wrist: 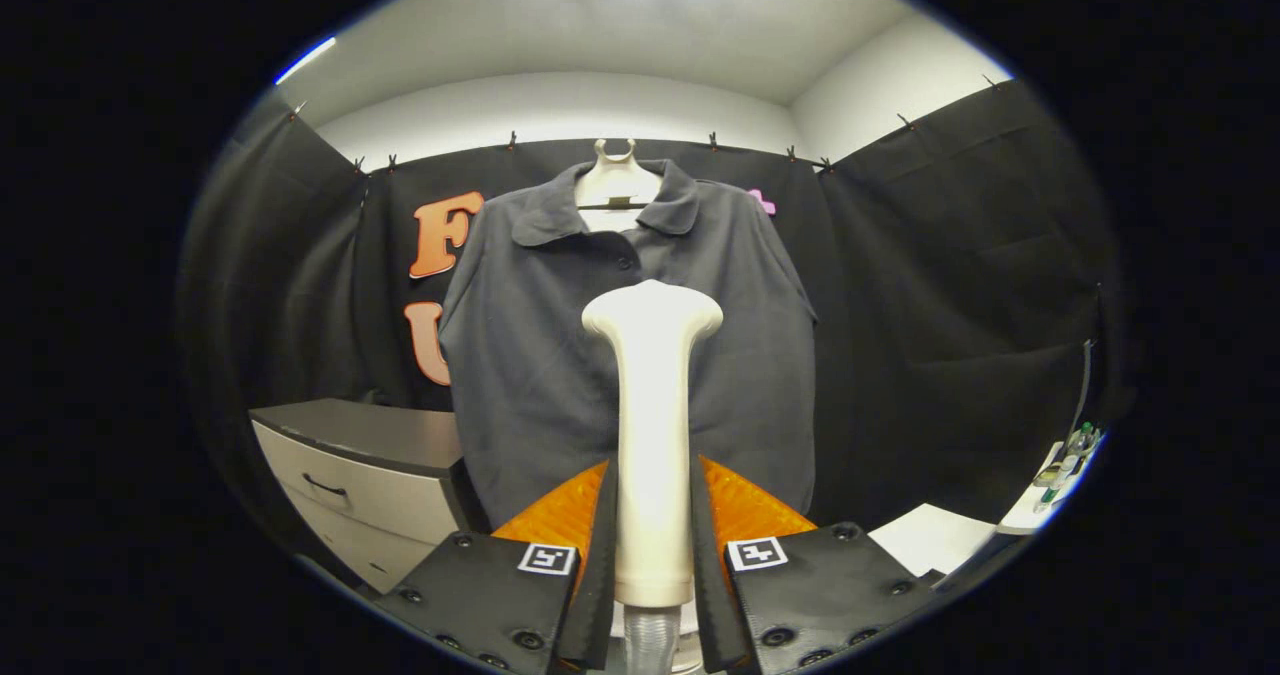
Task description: Iron the clothes twice with a garment steamer, once on the left side and once on the right side.
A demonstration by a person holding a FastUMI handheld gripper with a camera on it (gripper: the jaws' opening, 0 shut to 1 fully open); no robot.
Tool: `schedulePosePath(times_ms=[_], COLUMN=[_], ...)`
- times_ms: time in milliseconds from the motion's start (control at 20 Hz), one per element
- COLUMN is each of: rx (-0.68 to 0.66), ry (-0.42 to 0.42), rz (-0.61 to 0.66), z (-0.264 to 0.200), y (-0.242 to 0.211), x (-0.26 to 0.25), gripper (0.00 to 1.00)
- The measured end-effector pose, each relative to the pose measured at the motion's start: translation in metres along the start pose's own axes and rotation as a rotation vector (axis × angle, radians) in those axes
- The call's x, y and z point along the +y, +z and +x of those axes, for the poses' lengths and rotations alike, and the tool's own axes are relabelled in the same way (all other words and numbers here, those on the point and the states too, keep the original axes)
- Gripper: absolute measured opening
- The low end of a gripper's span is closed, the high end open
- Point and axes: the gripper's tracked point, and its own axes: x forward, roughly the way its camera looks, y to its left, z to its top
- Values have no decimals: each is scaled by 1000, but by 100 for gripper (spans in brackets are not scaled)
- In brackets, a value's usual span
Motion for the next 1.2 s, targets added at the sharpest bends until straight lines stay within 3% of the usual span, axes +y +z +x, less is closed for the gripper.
schedulePosePath(times_ms=[150,650,1200], rx=[-16,-12,18], ry=[-39,-20,-20], rz=[2,-6,-7], z=[17,64,62], y=[14,25,1], x=[-22,-37,-39], gripper=[41,41,41])
